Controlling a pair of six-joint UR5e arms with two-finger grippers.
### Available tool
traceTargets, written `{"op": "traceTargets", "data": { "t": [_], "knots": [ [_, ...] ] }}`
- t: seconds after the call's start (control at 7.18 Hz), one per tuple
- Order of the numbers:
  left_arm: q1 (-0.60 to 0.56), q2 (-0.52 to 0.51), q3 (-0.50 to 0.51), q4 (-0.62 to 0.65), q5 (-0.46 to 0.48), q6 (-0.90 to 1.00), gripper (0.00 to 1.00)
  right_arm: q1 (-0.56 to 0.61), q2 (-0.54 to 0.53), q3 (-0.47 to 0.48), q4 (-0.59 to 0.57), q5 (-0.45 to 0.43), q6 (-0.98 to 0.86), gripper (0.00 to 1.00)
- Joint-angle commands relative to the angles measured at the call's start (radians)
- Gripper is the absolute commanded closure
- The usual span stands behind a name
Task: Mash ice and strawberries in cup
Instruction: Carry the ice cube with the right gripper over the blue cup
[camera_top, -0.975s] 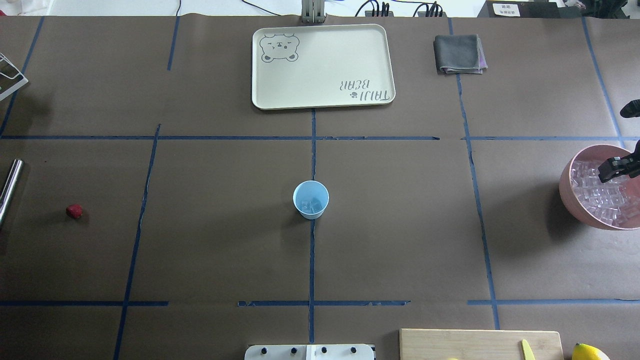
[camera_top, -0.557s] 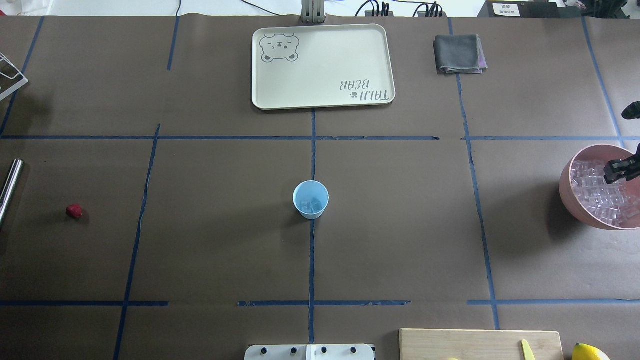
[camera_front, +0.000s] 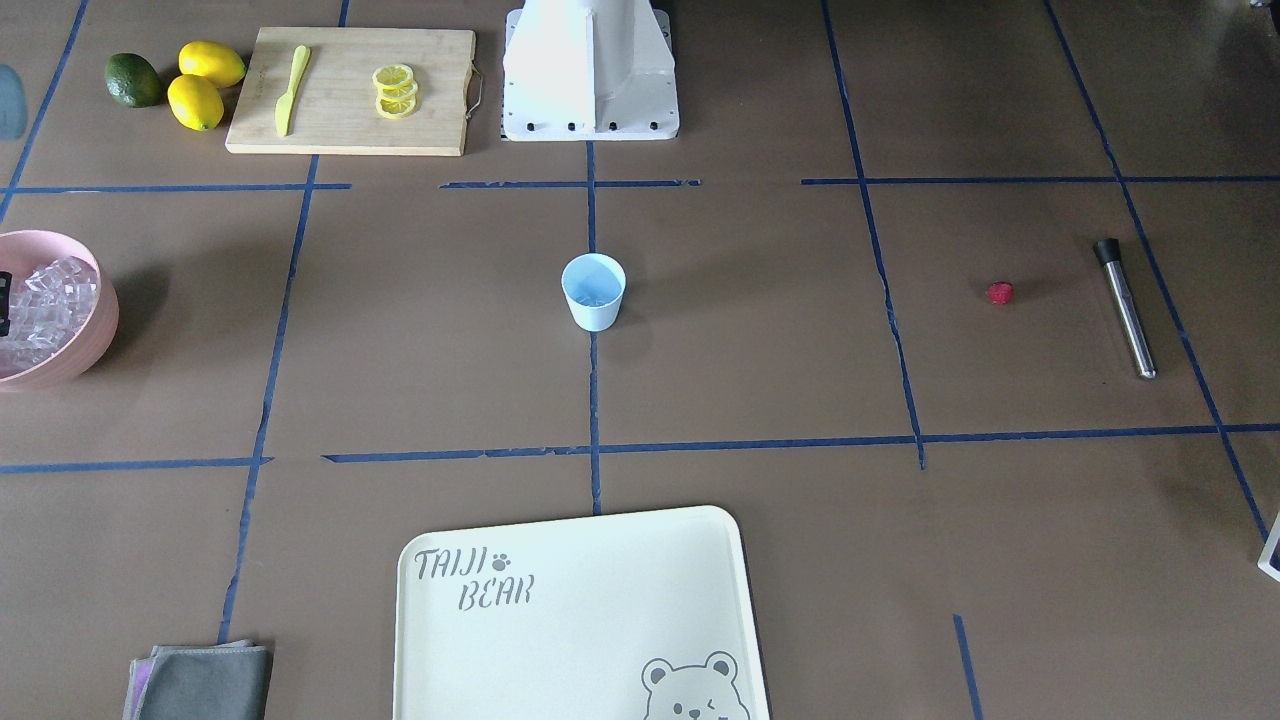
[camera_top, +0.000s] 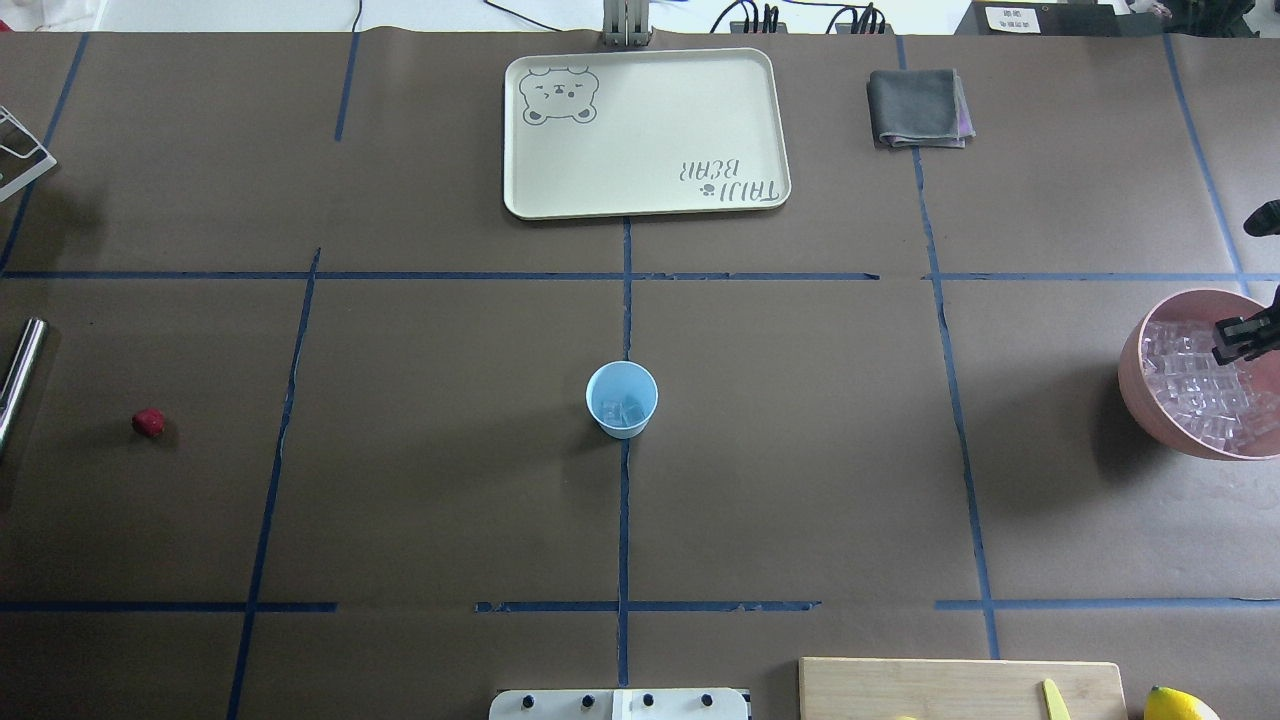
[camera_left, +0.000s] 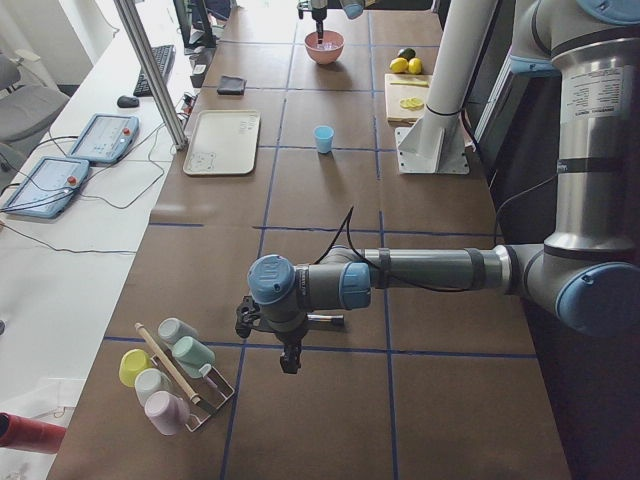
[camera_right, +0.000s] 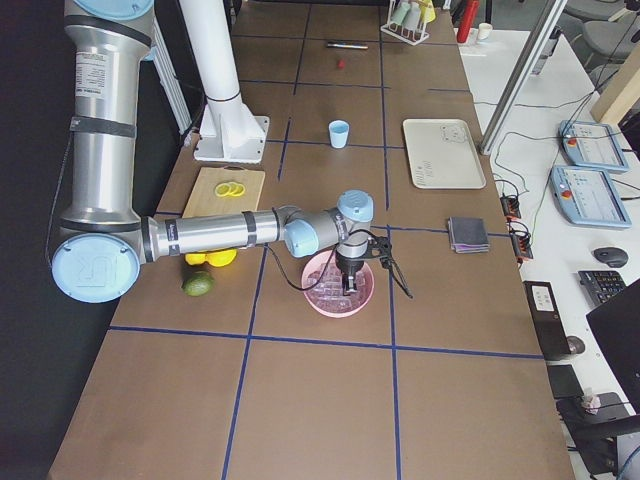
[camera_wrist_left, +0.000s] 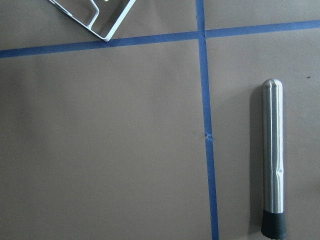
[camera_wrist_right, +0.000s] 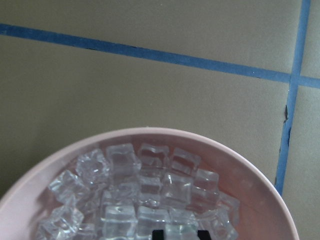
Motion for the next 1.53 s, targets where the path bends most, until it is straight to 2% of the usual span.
{"op": "traceTargets", "data": {
  "t": [0.0, 0.28, 0.42, 0.56, 0.7, 0.84, 0.97, 1.25, 1.39],
  "knots": [
    [0.000, 0.000, 0.000, 0.000, 0.000, -0.001, 0.00, 0.005, 0.020, 0.160, -0.134, 0.005, 0.001, 0.99],
    [0.000, 0.000, 0.000, 0.000, 0.000, -0.001, 0.00, 0.005, 0.095, 0.300, -0.237, 0.038, 0.006, 0.98],
    [0.000, 0.000, -0.001, 0.000, 0.000, -0.001, 0.00, 0.005, 0.147, 0.319, -0.239, 0.070, 0.053, 1.00],
    [0.000, 0.000, -0.002, 0.001, 0.000, -0.001, 0.00, -0.045, 0.231, 0.321, -0.240, 0.063, 0.187, 1.00],
    [0.000, 0.000, -0.002, 0.002, 0.000, -0.001, 0.00, -0.130, 0.325, 0.319, -0.289, 0.027, 0.275, 1.00],
    [0.000, 0.000, -0.003, 0.000, 0.000, -0.001, 0.00, -0.201, 0.455, 0.315, -0.412, -0.018, 0.304, 1.00],
    [0.000, 0.000, -0.005, 0.000, 0.000, -0.001, 0.00, -0.288, 0.599, 0.292, -0.544, -0.102, 0.394, 1.00],
    [0.000, -0.002, -0.012, -0.002, 0.000, -0.001, 0.00, -0.421, 0.748, 0.232, -0.556, -0.190, 0.598, 1.00],
    [0.000, -0.002, -0.014, -0.002, 0.000, -0.001, 0.00, -0.505, 0.814, 0.197, -0.556, -0.267, 0.698, 1.00]
  ]
}}
